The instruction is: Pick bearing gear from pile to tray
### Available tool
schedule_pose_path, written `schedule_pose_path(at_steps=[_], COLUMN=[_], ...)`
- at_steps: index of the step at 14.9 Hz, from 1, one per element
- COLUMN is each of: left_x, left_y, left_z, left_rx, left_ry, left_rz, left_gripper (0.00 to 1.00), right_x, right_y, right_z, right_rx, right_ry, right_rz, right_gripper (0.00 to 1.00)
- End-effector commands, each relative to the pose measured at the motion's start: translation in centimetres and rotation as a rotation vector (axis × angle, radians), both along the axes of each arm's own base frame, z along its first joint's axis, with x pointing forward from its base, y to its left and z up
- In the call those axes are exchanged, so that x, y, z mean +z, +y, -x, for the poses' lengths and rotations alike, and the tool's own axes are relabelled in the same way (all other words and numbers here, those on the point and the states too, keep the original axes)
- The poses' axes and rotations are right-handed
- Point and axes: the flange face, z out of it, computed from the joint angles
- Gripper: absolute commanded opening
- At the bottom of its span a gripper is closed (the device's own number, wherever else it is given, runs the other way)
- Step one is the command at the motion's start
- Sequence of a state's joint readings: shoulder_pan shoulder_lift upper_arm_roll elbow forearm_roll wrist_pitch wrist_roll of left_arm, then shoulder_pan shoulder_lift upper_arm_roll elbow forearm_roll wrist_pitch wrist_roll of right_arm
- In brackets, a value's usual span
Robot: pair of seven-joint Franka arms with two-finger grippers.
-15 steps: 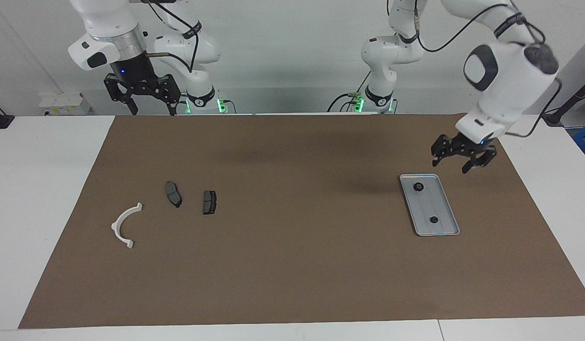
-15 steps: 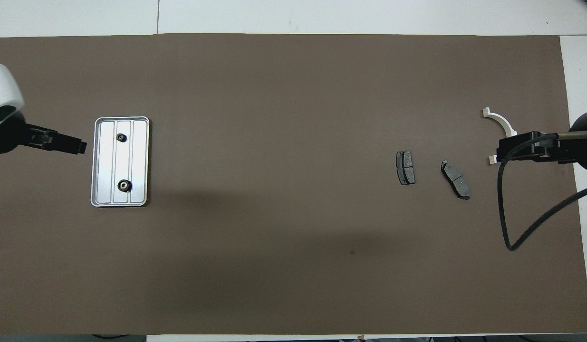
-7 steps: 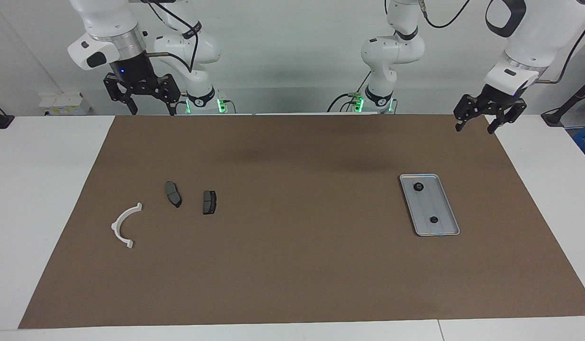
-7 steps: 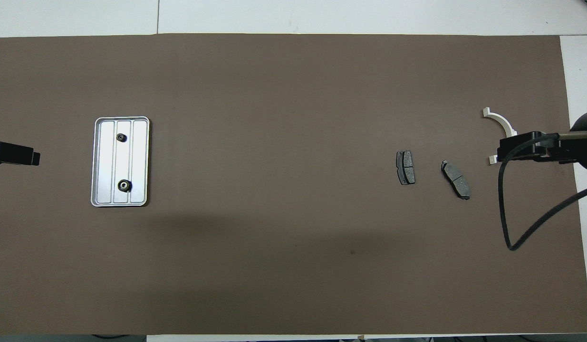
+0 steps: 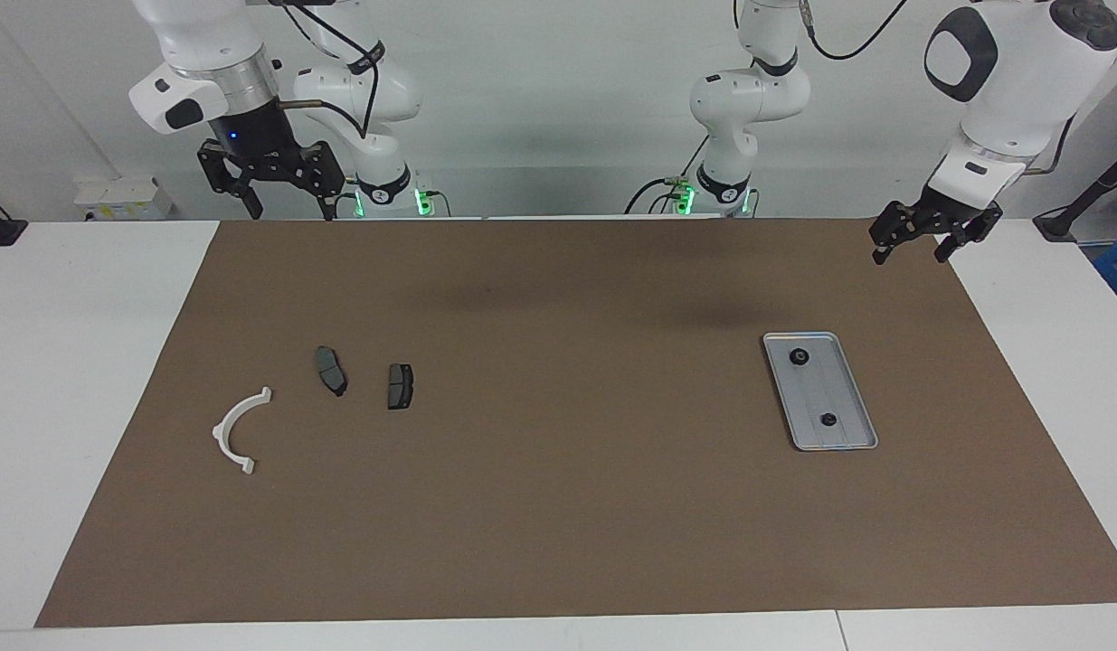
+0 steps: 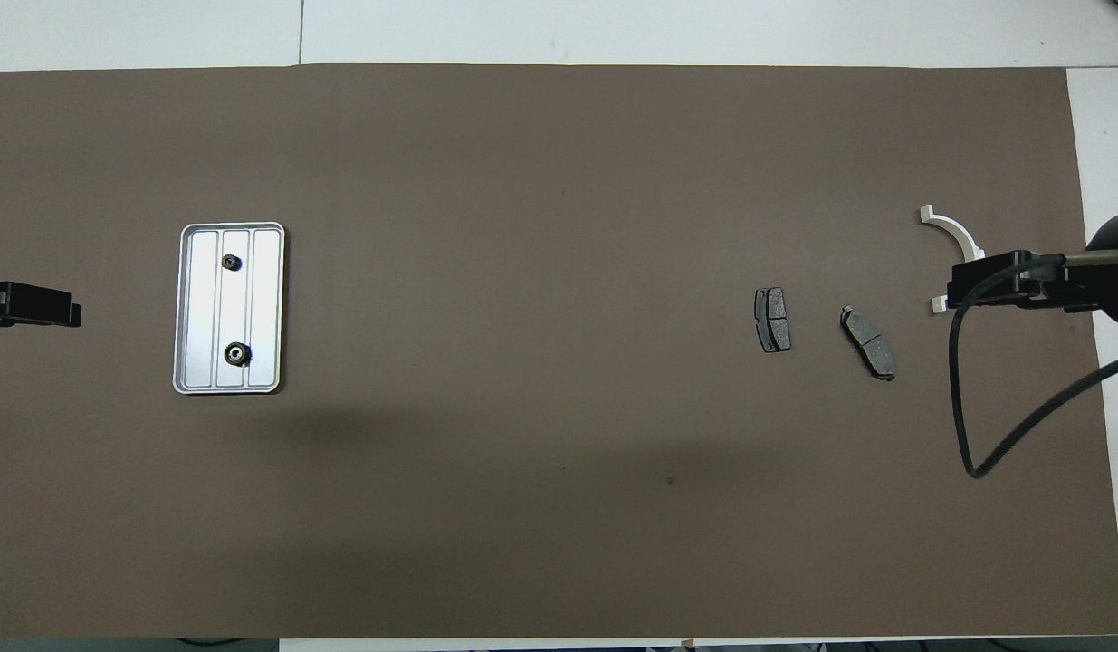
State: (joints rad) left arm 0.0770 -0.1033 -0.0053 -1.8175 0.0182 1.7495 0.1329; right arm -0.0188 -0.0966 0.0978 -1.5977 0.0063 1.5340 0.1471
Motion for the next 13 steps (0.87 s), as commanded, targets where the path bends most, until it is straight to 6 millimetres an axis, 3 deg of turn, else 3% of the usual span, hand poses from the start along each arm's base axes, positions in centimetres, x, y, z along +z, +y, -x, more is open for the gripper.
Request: schedule_pose_path(at_steps=[1,13], left_x=[0.4,-0.2], left_y=[1.4,-2.3], left_z=[0.6,0.0], left_rx=[0.032,-0.066], left_ry=[-0.049,-0.055], left_rz=[-0.026,-0.018], left_gripper=[1.0,1.0], right_x=[0.2,0.2], right_y=[-0.3,-0.3], right_z=[0.5,0.6], right_rx=[-0.013,-0.013], right_ry=[-0.001,0.002], right_rz=[-0.001,-0.001], right_gripper=[1.0,1.0])
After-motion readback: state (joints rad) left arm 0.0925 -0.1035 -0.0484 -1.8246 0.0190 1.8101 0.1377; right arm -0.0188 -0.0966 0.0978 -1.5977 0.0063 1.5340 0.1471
